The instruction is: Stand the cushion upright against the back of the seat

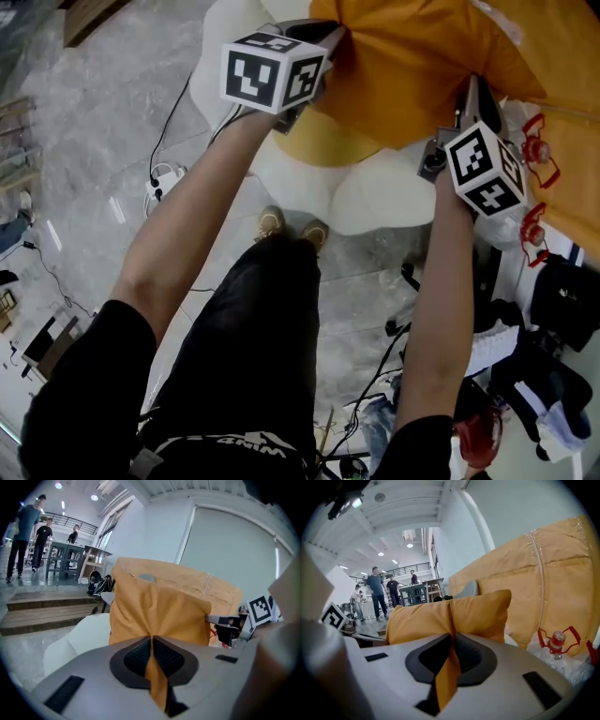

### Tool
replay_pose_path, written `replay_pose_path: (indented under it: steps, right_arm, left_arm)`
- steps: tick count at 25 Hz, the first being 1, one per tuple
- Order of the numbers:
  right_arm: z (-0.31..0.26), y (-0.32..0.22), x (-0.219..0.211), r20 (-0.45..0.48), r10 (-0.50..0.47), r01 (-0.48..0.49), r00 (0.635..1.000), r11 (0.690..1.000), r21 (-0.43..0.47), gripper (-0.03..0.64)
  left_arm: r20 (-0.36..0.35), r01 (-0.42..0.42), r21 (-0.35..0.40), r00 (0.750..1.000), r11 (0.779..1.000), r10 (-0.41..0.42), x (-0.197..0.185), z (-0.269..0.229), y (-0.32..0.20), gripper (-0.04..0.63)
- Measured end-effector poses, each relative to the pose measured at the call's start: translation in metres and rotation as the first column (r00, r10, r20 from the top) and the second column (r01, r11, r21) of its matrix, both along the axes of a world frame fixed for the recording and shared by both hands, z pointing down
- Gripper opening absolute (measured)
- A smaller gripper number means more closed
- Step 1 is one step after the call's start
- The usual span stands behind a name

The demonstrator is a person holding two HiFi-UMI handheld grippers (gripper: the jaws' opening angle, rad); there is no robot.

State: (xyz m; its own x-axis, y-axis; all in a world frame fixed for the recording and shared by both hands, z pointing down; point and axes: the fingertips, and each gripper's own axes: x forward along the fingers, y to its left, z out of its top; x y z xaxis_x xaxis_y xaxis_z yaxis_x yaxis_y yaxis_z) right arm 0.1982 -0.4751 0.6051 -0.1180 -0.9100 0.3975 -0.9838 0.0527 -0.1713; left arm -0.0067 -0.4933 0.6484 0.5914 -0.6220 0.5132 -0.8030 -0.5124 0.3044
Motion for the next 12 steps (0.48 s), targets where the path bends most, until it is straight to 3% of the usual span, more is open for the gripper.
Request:
replay_pose_path:
  steps: [6,8,12]
  right_arm:
    - [-0.006,0.005,0.021,-0.04,0.05,-0.051,0.998,0.999,-0.02,0.062]
    - [-0.006,0.011,0.025,-0.039,0.058,-0.059,0.998,0.998,-0.024,0.098]
    - [-0.008,0.021,0.019,-0.053,0.031,-0.032,0.998,0.999,-0.02,0.117]
  left_arm:
    - [0.14,-0.022,0.054,0.99,0.998,0.014,-0.001,-0.002,-0.001,0.051]
    - [0.153,-0.021,0.06,0.988,0.998,0.012,-0.001,-0.003,0.001,0.137]
    - [0.147,-0.024,0.083,0.989,0.996,0.011,0.0,-0.013,0.003,0.158]
